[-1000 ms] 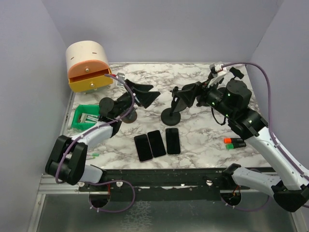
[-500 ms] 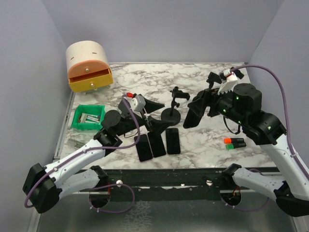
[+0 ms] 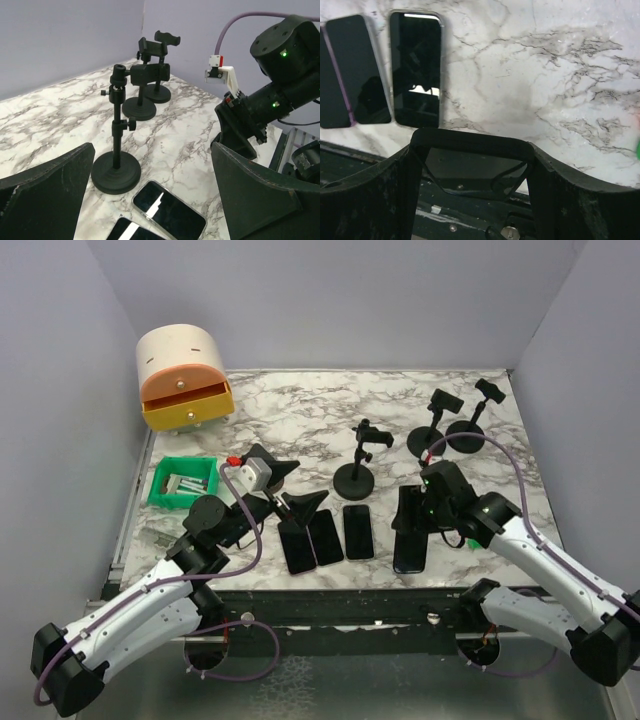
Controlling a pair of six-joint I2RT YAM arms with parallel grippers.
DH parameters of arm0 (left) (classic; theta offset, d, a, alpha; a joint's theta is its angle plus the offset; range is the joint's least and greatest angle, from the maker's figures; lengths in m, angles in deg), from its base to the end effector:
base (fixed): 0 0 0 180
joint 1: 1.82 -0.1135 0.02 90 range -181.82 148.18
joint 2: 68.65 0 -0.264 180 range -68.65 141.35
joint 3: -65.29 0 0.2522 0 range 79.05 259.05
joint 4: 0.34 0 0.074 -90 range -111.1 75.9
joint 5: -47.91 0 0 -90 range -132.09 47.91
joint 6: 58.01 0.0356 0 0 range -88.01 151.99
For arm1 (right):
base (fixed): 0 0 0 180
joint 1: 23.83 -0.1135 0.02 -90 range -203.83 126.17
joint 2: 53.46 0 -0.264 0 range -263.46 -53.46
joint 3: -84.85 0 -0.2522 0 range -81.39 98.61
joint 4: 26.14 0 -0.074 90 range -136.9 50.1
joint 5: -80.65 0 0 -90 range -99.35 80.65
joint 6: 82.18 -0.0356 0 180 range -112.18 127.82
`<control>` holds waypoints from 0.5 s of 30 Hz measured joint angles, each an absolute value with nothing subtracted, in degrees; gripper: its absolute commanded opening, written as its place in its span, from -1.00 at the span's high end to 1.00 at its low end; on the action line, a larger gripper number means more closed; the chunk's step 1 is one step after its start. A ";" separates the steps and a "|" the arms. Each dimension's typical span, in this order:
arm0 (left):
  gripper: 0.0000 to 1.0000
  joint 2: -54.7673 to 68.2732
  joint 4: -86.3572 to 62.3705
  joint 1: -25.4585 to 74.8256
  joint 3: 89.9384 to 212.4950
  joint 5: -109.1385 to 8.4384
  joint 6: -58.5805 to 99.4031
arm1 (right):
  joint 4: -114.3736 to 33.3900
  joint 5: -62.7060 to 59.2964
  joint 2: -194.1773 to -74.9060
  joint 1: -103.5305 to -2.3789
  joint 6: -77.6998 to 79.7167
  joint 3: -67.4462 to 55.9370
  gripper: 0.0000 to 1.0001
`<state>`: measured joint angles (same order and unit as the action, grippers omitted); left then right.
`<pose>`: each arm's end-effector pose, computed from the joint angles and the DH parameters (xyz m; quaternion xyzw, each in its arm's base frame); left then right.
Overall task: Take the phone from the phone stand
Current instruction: Place the phone at the center of the board.
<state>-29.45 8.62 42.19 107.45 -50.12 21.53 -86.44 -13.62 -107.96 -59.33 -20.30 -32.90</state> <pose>0.1218 -0.1246 0.3159 0.2334 0.5859 -0.3938 0.6687 0.1507 0.1042 0.2755 -0.0490 0.9452 0.1391 0.2912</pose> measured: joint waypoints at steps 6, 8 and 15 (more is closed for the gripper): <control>-0.98 -30.17 5.85 42.19 107.25 -47.72 21.55 | -79.86 -17.55 -114.71 -59.29 -22.44 -36.48 0.99; -0.98 -30.28 4.91 42.19 107.28 -47.24 21.53 | -76.82 -18.27 -117.77 -58.92 -22.66 -36.51 1.00; -0.98 -30.68 2.04 42.19 107.45 -46.60 21.51 | -69.06 -18.93 -125.80 -57.78 -22.70 -36.94 0.99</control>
